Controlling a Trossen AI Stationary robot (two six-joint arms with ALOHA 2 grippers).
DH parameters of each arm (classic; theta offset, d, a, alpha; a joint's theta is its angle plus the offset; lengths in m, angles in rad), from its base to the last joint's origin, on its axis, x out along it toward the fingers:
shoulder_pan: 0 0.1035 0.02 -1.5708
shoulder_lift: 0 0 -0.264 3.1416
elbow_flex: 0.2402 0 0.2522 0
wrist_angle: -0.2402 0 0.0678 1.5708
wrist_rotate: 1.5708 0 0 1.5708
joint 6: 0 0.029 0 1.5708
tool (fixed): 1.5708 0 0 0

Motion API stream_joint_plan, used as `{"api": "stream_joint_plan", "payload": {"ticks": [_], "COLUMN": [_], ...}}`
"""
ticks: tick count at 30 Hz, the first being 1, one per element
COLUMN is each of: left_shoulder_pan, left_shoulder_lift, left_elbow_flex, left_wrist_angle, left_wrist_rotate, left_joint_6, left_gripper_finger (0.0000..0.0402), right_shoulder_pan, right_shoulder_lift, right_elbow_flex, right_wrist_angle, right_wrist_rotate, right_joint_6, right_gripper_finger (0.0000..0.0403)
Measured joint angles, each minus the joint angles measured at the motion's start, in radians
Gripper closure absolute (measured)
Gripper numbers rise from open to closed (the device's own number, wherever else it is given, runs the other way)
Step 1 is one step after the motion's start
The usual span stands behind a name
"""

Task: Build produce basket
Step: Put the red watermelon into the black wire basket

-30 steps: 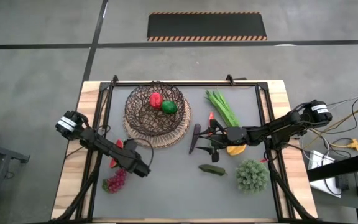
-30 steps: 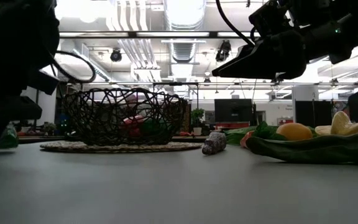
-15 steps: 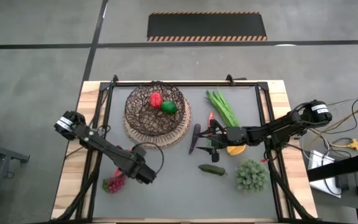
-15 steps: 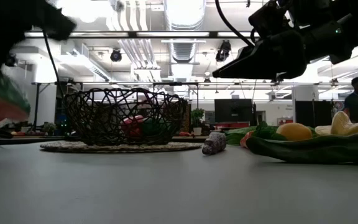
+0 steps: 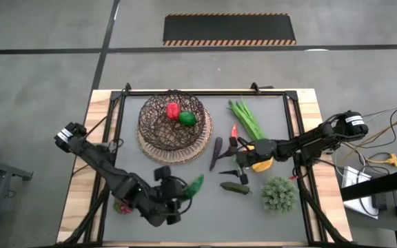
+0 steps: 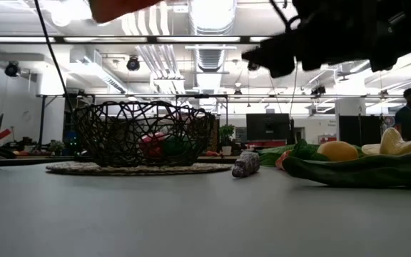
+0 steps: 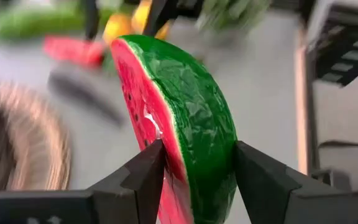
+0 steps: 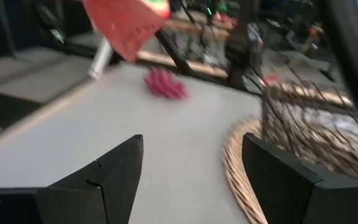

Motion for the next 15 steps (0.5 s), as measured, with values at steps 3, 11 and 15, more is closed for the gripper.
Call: {"api": "stream_joint_plan", "payload": {"ticks": [3,11,15], "left_shoulder_pan": [0.010,0.050,0.073], "left_shoulder_lift": [0.000,0.000,0.000], "left_elbow_flex": [-0.034,-0.193,-0.284], "left_wrist_angle": [0.159,0.589,0.804], "left_wrist_rotate": [-0.022,-0.021,-0.018], "left_joint_6": [0.165,0.461,0.570], "left_gripper_finger": [0.0240,0.0240,0.0240], "right_shoulder_pan": [0.002,0.047,0.053], "right_shoulder_lift": [0.000,0.000,0.000], "right_elbow_flex": [0.000,0.000,0.013], "right_wrist_angle": [0.048,0.182,0.257], "right_wrist_rotate": [-0.060,-0.113,-0.113], "right_joint_6": [0.028,0.054,0.077], "right_gripper_finger": [0.0145,0.0145,0.0145]}}
